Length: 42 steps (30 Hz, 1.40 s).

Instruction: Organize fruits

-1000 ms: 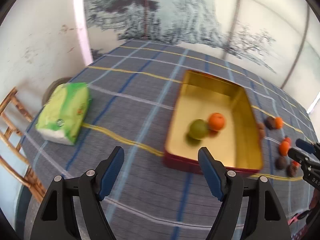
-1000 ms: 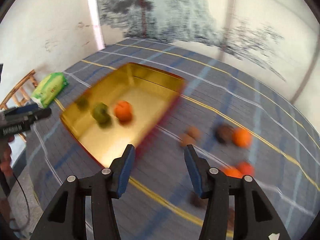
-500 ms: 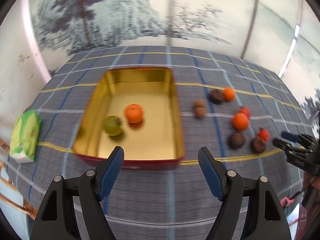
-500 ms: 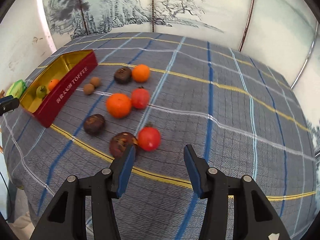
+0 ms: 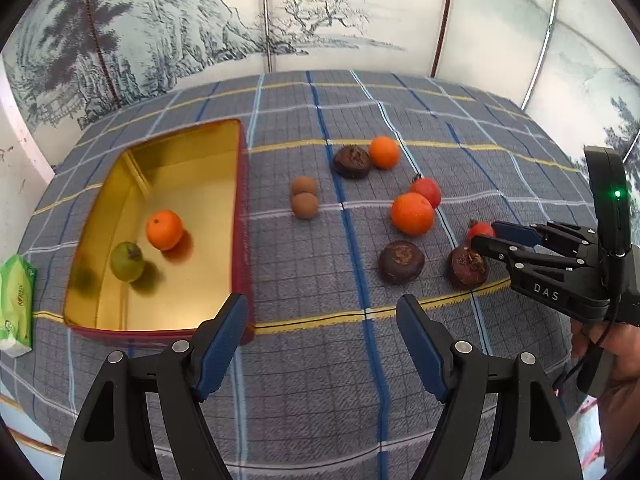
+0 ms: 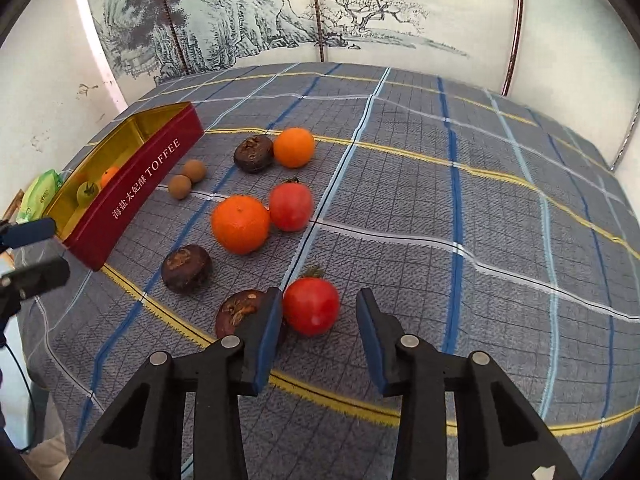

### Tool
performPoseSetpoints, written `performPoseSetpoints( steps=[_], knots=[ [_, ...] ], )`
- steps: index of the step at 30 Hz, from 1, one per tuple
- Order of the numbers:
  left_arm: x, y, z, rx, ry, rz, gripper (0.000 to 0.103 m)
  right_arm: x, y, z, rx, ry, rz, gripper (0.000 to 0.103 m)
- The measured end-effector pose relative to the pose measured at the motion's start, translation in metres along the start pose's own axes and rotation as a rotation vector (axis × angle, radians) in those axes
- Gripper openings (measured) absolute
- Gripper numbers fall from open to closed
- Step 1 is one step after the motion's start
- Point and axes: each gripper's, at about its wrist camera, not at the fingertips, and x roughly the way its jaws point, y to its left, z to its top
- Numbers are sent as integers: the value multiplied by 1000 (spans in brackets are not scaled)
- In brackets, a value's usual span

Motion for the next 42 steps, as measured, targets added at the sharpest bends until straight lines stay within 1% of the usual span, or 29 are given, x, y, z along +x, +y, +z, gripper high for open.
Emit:
performPoseSetpoints(
  steps=[2, 8, 10, 14, 16, 20, 24, 30, 31, 34, 37, 42],
  knots=[
    [5, -4, 0, 5, 7, 1, 77, 5, -2, -1, 3, 7, 8, 29],
    [19, -11, 2, 14, 22, -20, 77, 12, -4, -2, 3, 1, 11, 28],
    [22, -13, 4, 13, 26, -31, 77, 12, -6, -3, 1, -13, -6, 28],
    [29, -19, 7, 30, 23, -43, 77, 11, -20, -4, -6, -45, -91, 27],
    [33, -22, 9, 46, 22, -46, 77, 11, -30, -5, 5, -54, -119, 27],
    [45, -30, 14, 63, 29, -76, 77, 9, -49, -6, 39, -64, -147, 27],
    [54, -38, 17, 88, 37, -87, 75, 8, -59, -5, 66, -66, -150, 27],
    [71, -49, 22, 117, 56, -114, 60, 8, -58, -6, 67, -66, -152, 27],
    [74, -50, 23, 117, 61, -115, 56, 8, -58, -6, 69, -66, -151, 28],
    [81, -50, 25, 105, 74, -128, 46, 7, -58, -6, 70, -66, -150, 28],
    [86, -50, 25, 93, 80, -144, 40, 7, -58, -6, 71, -67, -150, 28],
    [85, -54, 22, 107, 64, -133, 39, 7, -58, -6, 70, -66, -150, 28]
  ],
)
